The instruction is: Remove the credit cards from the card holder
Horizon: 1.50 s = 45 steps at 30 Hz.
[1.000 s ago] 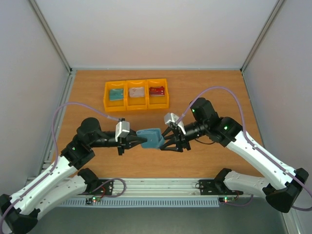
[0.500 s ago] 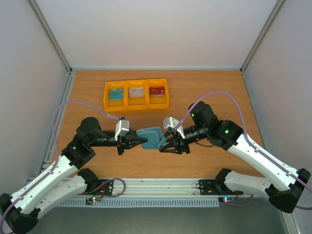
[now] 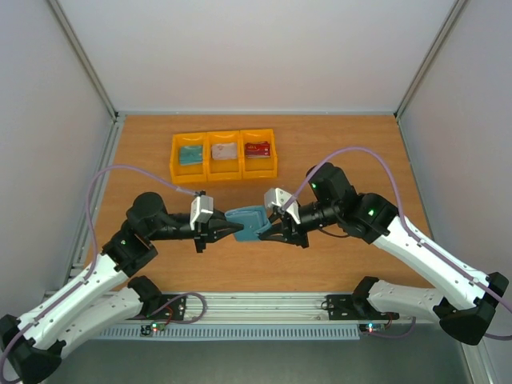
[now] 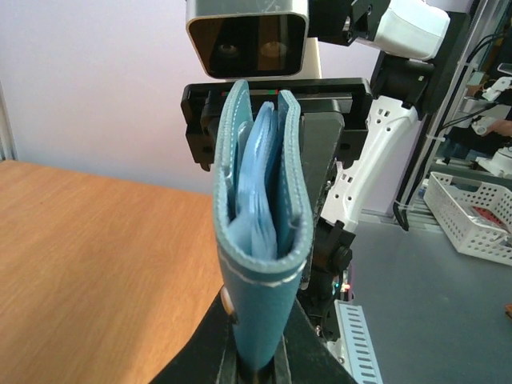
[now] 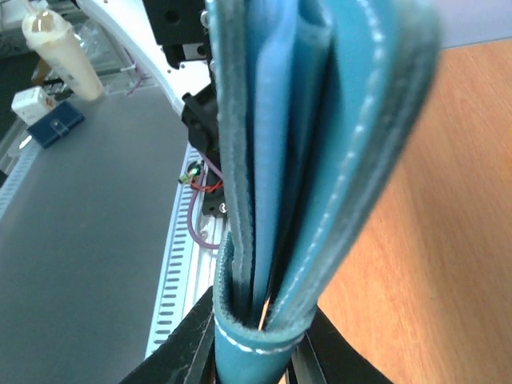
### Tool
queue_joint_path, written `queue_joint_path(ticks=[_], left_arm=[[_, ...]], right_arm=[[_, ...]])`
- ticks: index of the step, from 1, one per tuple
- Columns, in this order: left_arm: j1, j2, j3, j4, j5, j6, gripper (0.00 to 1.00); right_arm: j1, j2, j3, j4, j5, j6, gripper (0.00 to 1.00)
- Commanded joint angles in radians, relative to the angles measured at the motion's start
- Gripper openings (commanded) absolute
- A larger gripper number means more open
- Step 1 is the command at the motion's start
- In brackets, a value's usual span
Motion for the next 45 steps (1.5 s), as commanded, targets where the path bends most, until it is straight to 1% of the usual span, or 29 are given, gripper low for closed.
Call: queue_joint_path(ticks=[1, 7, 10, 14, 19, 25, 27, 31, 35, 43, 45], left_arm=[[-0.015, 0.007, 0.002, 0.073, -0.067, 0.039, 0.00], [-0.022, 0.003, -0.012, 0.075, -0.069, 0.052, 0.00], [-0.027, 0.007, -0.014, 0.071, -0.063, 0.073, 0.00], [-0.033, 0.009, -0.021, 0.064, -0.064, 0.110, 0.00], [-0.035, 0.005, -0.025, 0.057, -0.067, 0.146, 0.00], [-0.037, 0.000, -0.030, 0.045, -0.064, 0.163, 0.00], [-0.037, 0.000, -0.031, 0.045, -0.060, 0.162, 0.00], [-0.036, -0.006, -0.025, 0.039, -0.061, 0.159, 0.00], [-0.036, -0.009, -0.026, 0.017, -0.069, 0.170, 0.00], [-0.037, -0.003, -0.027, 0.011, -0.062, 0.167, 0.00], [-0.037, -0.006, -0.029, 0.007, -0.068, 0.164, 0.00]], right_arm=[[0.019, -0.005, 0.017, 0.146, -0.039, 0.065, 0.19], [0.019, 0.018, 0.029, 0.173, -0.033, 0.098, 0.17], [0.019, 0.032, 0.034, 0.188, -0.033, 0.114, 0.17], [0.019, 0.042, 0.027, 0.252, -0.034, 0.143, 0.18], [0.019, 0.037, 0.026, 0.279, -0.026, 0.157, 0.19], [0.019, 0.022, 0.019, 0.300, -0.004, 0.172, 0.21], [0.019, 0.022, 0.016, 0.314, -0.006, 0.176, 0.24], [0.019, 0.018, 0.021, 0.315, -0.009, 0.175, 0.23], [0.019, 0.009, 0.019, 0.308, -0.012, 0.173, 0.28], [0.019, -0.001, 0.022, 0.321, 0.001, 0.161, 0.29], [0.018, -0.007, 0.021, 0.324, -0.005, 0.153, 0.31]])
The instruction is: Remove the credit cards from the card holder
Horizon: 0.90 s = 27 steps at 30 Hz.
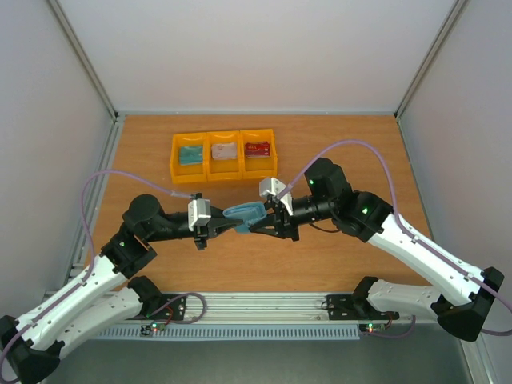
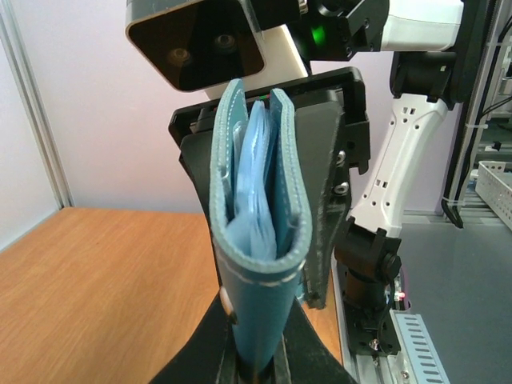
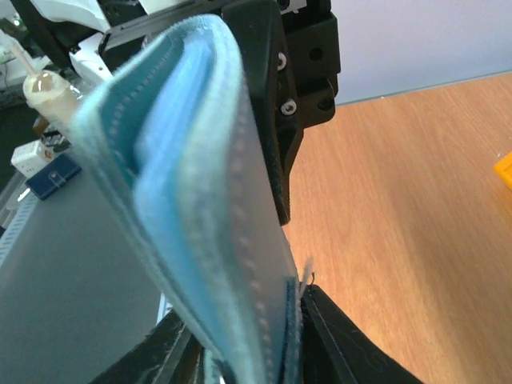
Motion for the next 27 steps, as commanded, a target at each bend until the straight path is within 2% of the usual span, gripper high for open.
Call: queue_joint_path(ticks=[1, 3, 7, 10, 15, 20, 21, 23, 25, 27], left_arm=[[-0.014, 0.003, -0.024, -0.045, 0.003, 0.015, 0.00], [-0.014, 0.004, -0.025, -0.029, -0.008, -0.010, 0.00], [-0.014, 0.003, -0.022, -0.009, 0.031, -0.063, 0.00], [-0.015, 0.003, -0.017, -0.008, 0.015, -0.097, 0.00], [-0.014, 0.007, -0.006, 0.017, -0.015, -0.126, 0.00], [-0.014, 0.001, -0.013, 0.009, 0.030, -0.177, 0.00], [-0.014, 0.000, -0.013, 0.015, 0.031, -0.187, 0.00], [-0.013, -0.001, -0.010, 0.034, 0.061, -0.202, 0.00], [-0.014, 0.001, -0.006, 0.039, 0.116, -0.200, 0.00], [-0.014, 0.003, -0.007, 0.037, 0.145, -0.200, 0.00]], right_arm=[[0.008, -0.041, 0.020, 0.131, -0.018, -0.013, 0.33], [0.008, -0.042, 0.018, 0.123, -0.010, -0.023, 0.35], [0.008, -0.052, 0.007, 0.126, 0.035, -0.032, 0.24], [0.008, -0.059, 0.007, 0.117, 0.044, -0.048, 0.25], [0.008, -0.059, 0.029, 0.033, -0.019, -0.087, 0.44], [0.007, -0.057, 0.166, -0.246, -0.144, -0.241, 0.64], [0.007, -0.050, 0.195, -0.316, -0.136, -0.279, 0.68], [0.007, -0.030, 0.225, -0.430, 0.008, -0.310, 0.75], [0.006, -0.010, 0.227, -0.508, 0.117, -0.334, 0.77], [0.007, 0.023, 0.233, -0.562, 0.151, -0.351, 0.78]])
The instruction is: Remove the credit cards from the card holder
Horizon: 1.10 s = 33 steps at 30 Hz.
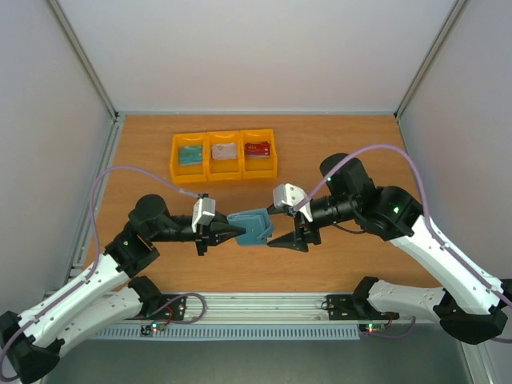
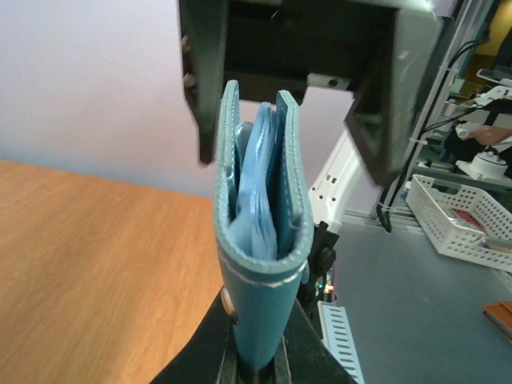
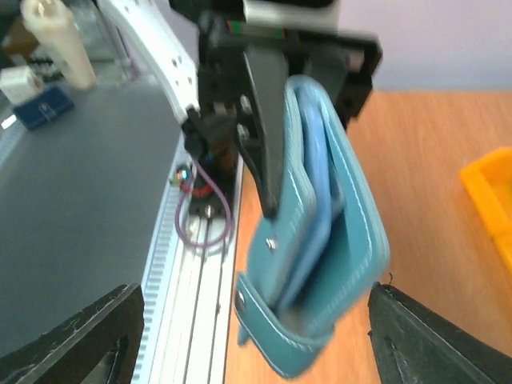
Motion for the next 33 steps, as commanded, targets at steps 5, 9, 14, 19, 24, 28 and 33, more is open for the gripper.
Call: queue_joint_path(ticks=[5, 9, 14, 19, 24, 28, 33], left_arm=[[0.001, -0.007, 0.003, 0.048, 0.071, -0.030, 0.00], [0.001, -0.007, 0.002, 0.049, 0.068, -0.030, 0.00], [0.000, -0.008, -0.003, 0.049, 0.068, -0.025, 0.00], [0.000, -0.008, -0.009, 0.048, 0.046, -0.005, 0.00], [0.000, -0.010, -0.013, 0.040, -0.008, 0.022, 0.00], [-0.002, -0.003, -0.015, 0.054, -0.015, 0.023, 0.00], [-0.004, 0.007, -0.006, 0.068, -0.094, 0.026, 0.00]], right_arm=[[0.007, 0.112, 0.016, -0.235, 0.095, -0.093, 0.83], [0.013, 0.099, -0.064, -0.065, 0.058, -0.041, 0.80], [0.018, 0.073, -0.103, 0.039, 0.021, -0.014, 0.63], [0.017, 0.088, -0.074, 0.056, 0.008, 0.010, 0.43], [0.018, 0.115, -0.049, 0.065, 0.033, 0.041, 0.38], [0.017, 0.127, -0.038, 0.055, 0.031, 0.042, 0.38], [0.016, 0.125, -0.030, -0.003, 0.024, 0.004, 0.44]])
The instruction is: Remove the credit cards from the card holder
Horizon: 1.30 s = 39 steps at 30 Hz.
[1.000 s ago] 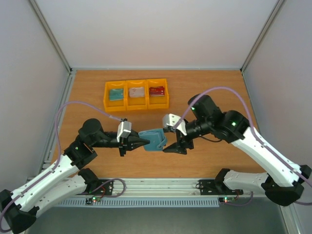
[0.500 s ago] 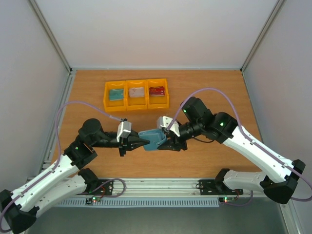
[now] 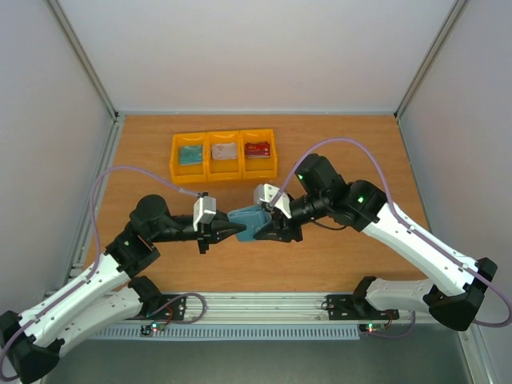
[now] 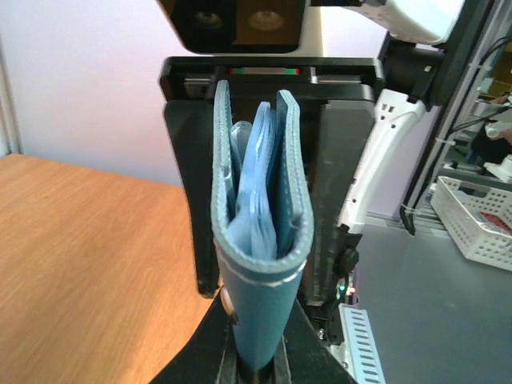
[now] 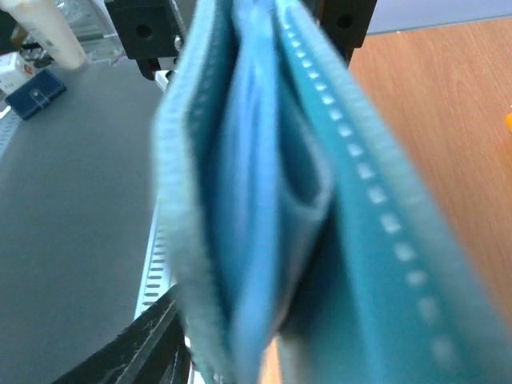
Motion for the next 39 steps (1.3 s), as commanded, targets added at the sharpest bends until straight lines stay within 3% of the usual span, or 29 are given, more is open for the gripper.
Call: queue_joint_path(ticks=[1, 9, 12, 16, 19, 23, 26, 28, 31, 39], left_arm=[[-0.004, 0.006, 0.003, 0.066, -0.074, 0.020, 0.00], [-0.005, -0.001, 0.008, 0.079, 0.063, 0.043, 0.00], [-0.005, 0.000, 0.014, 0.079, 0.100, 0.039, 0.00], [-0.005, 0.003, 0.018, 0.087, 0.109, 0.036, 0.00], [-0.005, 0.003, 0.026, 0.084, 0.108, 0.037, 0.00], [-0.005, 0.006, 0.033, 0.086, 0.094, 0.026, 0.00], [-0.005, 0.012, 0.033, 0.089, 0.072, 0.009, 0.00], [-0.005, 0.016, 0.034, 0.089, 0.070, 0.005, 0.00], [-0.005, 0.017, 0.038, 0.086, 0.070, 0.005, 0.00], [-0.005, 0.024, 0.029, 0.092, -0.006, 0.017, 0.00]], right_arm=[[0.007, -0.008, 0.033, -0.039, -0.013, -0.030, 0.46], [-0.045, -0.083, 0.002, -0.098, -0.184, -0.114, 0.66], [-0.071, -0.114, -0.007, -0.083, -0.195, -0.114, 0.64], [-0.087, -0.138, -0.028, -0.030, -0.173, -0.090, 0.44], [-0.086, -0.123, -0.030, -0.024, -0.174, -0.084, 0.45], [-0.086, -0.091, -0.037, -0.037, -0.134, -0.082, 0.56], [-0.085, -0.064, -0.047, -0.014, -0.116, -0.062, 0.59], [-0.083, -0.061, -0.057, 0.017, -0.127, -0.044, 0.55], [-0.083, -0.080, -0.084, 0.078, -0.145, -0.026, 0.38], [-0.058, -0.069, -0.100, 0.166, -0.168, 0.051, 0.24]])
